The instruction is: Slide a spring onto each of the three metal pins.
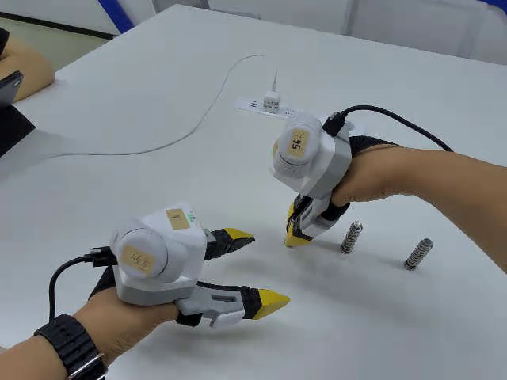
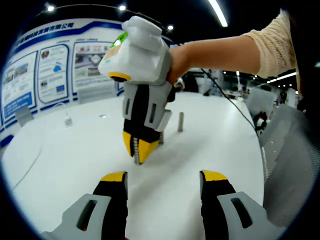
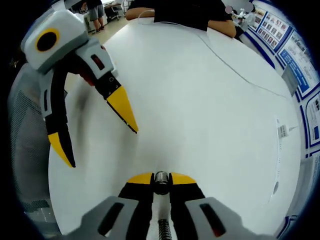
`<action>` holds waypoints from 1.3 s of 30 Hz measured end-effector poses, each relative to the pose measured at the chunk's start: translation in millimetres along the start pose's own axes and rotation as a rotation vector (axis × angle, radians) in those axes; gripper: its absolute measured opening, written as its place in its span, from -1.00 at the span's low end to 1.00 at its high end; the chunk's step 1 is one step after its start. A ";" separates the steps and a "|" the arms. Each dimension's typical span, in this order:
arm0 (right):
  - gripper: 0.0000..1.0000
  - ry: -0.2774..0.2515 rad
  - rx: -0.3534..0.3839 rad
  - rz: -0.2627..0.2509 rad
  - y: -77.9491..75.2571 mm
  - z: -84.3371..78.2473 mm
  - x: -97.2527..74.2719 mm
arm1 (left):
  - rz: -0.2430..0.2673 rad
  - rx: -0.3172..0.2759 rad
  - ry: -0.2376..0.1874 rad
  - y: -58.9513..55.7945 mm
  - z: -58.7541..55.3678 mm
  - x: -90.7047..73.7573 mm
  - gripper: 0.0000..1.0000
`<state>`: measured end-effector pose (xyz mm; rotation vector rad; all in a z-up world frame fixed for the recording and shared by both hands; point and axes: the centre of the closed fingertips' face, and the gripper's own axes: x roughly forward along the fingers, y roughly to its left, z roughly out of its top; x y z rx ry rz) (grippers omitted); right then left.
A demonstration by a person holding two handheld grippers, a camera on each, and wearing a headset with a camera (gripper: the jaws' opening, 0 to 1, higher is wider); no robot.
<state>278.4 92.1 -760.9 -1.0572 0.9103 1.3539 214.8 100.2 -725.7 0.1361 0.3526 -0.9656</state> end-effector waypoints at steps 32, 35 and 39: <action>-0.37 -0.112 0.153 -0.065 -7.3 -30.4 -32.3 | 0.002 0.009 0.000 1.1 5.8 1.5 0.22; -0.34 -0.126 0.178 -0.075 -8.5 -36.5 -36.4 | 0.003 0.009 0.001 1.5 6.2 2.0 0.22; -0.27 -0.148 0.211 -0.090 -8.4 -44.4 -41.8 | 0.004 0.009 0.002 2.8 6.5 2.6 0.23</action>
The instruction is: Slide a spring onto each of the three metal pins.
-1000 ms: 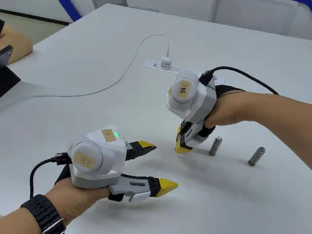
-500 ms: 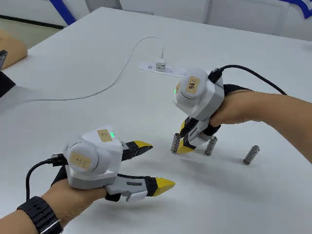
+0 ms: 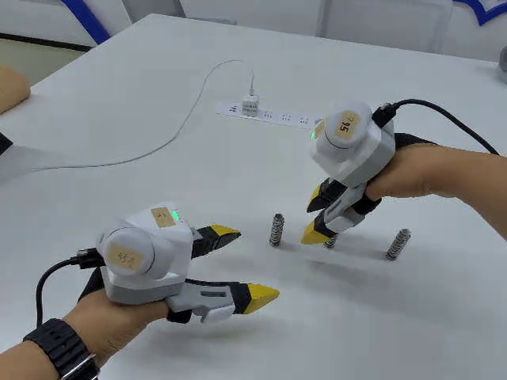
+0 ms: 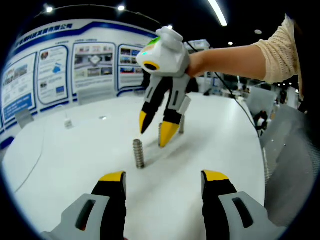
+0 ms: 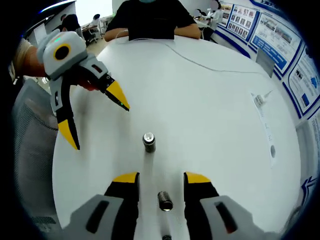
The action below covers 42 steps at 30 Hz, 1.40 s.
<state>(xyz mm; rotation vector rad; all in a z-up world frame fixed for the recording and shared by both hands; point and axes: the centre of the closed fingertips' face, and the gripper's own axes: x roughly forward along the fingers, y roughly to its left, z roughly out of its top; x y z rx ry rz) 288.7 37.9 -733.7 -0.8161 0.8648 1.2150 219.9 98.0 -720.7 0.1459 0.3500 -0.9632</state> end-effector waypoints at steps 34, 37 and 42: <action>0.16 -0.183 0.243 -0.186 -11.6 -64.7 -53.9 | 0.002 -0.005 0.016 9.8 -0.4 6.6 0.33; 0.19 -0.205 0.261 -0.201 -10.6 -69.3 -58.8 | 0.002 -0.006 0.016 10.1 -0.3 6.7 0.34; 0.24 -0.222 0.283 -0.224 -6.1 -79.2 -64.2 | 0.003 -0.007 0.015 11.2 0.3 6.7 0.36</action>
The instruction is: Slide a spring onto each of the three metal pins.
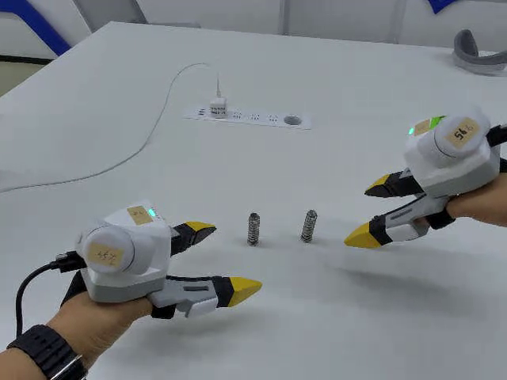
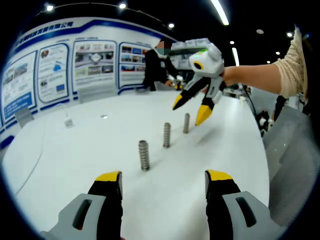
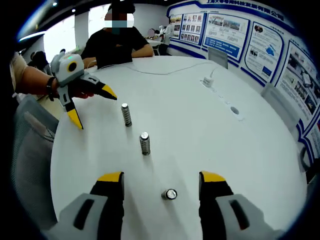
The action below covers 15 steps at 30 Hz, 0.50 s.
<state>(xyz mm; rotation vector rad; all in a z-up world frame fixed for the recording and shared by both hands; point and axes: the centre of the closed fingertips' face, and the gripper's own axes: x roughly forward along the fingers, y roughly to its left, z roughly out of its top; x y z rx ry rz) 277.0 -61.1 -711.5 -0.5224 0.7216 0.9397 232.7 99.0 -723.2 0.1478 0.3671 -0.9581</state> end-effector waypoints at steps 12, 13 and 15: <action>0.34 -0.063 0.038 -0.046 11.2 -20.8 -17.5 | -0.002 0.000 0.005 -2.7 -2.4 -1.6 0.41; 0.35 -0.067 0.037 -0.050 12.0 -22.0 -18.7 | -0.002 0.000 0.005 -2.9 -2.2 -1.9 0.41; 0.36 -0.078 0.039 -0.057 14.2 -25.1 -21.0 | -0.003 -0.002 0.004 -2.9 -1.9 -2.0 0.42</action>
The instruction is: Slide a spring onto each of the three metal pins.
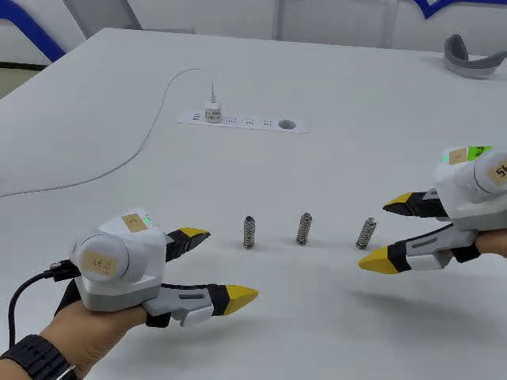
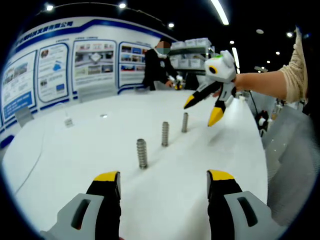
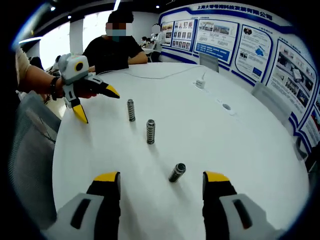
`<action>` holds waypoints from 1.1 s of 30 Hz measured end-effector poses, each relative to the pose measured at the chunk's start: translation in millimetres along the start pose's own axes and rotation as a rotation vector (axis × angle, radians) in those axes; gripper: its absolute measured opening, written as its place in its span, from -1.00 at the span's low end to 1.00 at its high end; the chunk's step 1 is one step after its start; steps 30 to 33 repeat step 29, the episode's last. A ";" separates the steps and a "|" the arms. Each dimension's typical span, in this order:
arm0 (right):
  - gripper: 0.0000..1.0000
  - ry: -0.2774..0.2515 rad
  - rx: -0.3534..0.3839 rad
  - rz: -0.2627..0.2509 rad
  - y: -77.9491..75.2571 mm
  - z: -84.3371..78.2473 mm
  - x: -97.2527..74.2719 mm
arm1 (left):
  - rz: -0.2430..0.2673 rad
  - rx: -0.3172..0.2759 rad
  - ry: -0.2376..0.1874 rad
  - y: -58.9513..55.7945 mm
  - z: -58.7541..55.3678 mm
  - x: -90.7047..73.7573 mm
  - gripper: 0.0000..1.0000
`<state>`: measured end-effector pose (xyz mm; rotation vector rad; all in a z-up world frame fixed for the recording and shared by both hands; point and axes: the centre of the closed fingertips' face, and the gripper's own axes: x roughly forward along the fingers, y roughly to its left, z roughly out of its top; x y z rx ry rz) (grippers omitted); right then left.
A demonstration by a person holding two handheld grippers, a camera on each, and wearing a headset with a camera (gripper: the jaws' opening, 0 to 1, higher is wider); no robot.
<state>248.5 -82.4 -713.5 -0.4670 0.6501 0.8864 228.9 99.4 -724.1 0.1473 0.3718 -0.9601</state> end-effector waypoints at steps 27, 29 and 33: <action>0.46 -0.132 0.088 -0.084 12.8 -21.9 -15.4 | 0.010 -0.020 -0.007 -0.9 -5.8 -3.3 0.47; 0.46 -0.135 0.095 -0.087 13.5 -22.5 -15.7 | 0.011 -0.021 -0.006 -1.1 -6.2 -3.6 0.47; 0.46 -0.135 0.095 -0.087 13.5 -22.5 -15.7 | 0.011 -0.021 -0.006 -1.1 -6.2 -3.6 0.47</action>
